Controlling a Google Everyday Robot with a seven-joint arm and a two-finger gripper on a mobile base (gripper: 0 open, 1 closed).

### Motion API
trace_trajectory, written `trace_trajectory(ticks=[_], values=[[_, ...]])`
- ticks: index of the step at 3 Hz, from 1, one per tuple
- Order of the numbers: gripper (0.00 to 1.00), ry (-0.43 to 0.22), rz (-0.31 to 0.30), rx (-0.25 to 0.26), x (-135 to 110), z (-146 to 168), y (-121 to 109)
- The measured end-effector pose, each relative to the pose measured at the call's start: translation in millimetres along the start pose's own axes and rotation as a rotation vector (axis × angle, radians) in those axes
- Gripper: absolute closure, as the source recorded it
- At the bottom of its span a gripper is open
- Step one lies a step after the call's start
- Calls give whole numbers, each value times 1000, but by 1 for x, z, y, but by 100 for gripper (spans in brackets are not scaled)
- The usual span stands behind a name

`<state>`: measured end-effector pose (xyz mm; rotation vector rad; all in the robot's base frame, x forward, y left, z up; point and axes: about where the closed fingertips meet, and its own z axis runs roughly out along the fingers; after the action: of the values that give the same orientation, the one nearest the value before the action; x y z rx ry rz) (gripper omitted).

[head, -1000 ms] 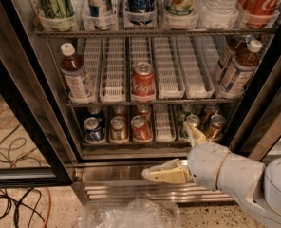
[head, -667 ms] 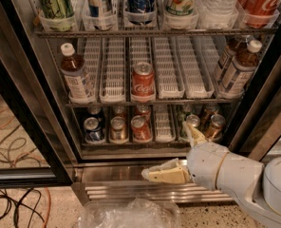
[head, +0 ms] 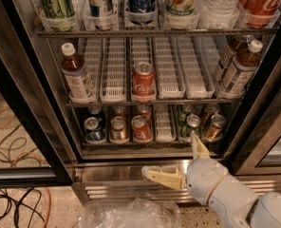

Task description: Pick coke can from middle shelf of fridge

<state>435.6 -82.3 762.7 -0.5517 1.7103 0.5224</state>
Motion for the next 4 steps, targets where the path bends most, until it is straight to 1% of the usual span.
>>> trace_trajectory(ticks=[1, 2, 3, 4], values=[[0, -59, -21, 130, 8, -19, -13], [0, -97, -48, 162, -6, -17, -14], [0, -98, -44, 158, -5, -16, -13], [0, -131, -50, 133, 0, -6, -6]])
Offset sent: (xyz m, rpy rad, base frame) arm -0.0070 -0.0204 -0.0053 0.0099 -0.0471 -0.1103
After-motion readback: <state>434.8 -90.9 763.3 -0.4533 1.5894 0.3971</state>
